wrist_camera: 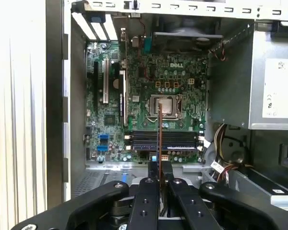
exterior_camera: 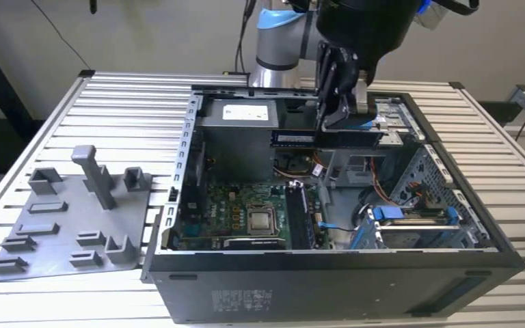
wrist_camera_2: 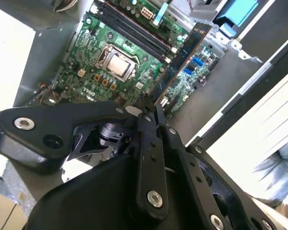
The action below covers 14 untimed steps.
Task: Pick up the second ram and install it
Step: 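Pick up the second ram and move it above second insertion slot, then insert the second ram into the second slot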
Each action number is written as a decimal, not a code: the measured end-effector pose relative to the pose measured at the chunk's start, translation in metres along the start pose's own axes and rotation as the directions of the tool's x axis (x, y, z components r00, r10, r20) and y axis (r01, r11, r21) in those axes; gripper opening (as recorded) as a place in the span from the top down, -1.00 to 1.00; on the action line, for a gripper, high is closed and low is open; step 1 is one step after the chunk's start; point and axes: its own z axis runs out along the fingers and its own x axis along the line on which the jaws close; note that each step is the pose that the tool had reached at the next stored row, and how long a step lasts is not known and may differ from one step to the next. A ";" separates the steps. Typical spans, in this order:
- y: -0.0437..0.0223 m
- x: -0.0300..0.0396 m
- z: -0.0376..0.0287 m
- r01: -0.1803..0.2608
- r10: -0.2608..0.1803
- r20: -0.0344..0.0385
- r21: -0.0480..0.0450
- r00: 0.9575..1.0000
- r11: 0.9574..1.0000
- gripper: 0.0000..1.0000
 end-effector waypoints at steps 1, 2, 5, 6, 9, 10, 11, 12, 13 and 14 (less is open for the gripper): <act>-0.0028 0.0000 -0.0001 0.000 0.000 0.000 0.000 1.000 1.000 0.72; -0.0059 0.0000 -0.0002 0.000 0.000 0.000 0.000 1.000 1.000 0.72; -0.0150 -0.0001 -0.0006 0.000 0.000 0.000 0.000 1.000 1.000 0.72; -0.0181 -0.0001 -0.0007 0.000 0.000 0.000 0.000 1.000 1.000 0.72; -0.0245 -0.0001 -0.0009 0.000 0.000 0.000 0.000 1.000 1.000 0.72; -0.0247 -0.0001 -0.0009 0.000 0.000 0.000 0.000 1.000 1.000 0.72; -0.0247 0.0000 -0.0009 0.000 0.000 0.000 0.000 1.000 1.000 0.72; -0.0248 0.0000 -0.0009 0.000 0.000 0.000 0.000 1.000 1.000 0.72; -0.0256 0.0000 -0.0009 0.000 0.000 0.000 0.000 1.000 1.000 0.72; -0.0264 0.0000 -0.0009 0.000 0.000 0.000 0.000 1.000 1.000 0.72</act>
